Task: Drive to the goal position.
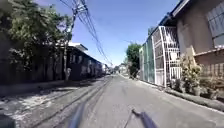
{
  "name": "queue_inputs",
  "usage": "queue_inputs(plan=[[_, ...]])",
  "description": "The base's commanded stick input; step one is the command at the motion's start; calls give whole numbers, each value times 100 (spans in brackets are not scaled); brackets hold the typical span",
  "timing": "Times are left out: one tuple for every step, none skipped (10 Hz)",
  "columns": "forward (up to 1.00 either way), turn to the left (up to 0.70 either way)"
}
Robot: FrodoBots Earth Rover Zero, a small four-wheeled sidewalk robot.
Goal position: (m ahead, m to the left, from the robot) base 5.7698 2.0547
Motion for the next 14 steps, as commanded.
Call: queue_inputs(plan=[[100, 0], [100, 0], [100, -34], [100, -40], [100, -40], [100, -40], [100, -14], [100, 0], [100, 0], [100, 0], [100, 0], [100, 0], [100, 0], [100, 0]])
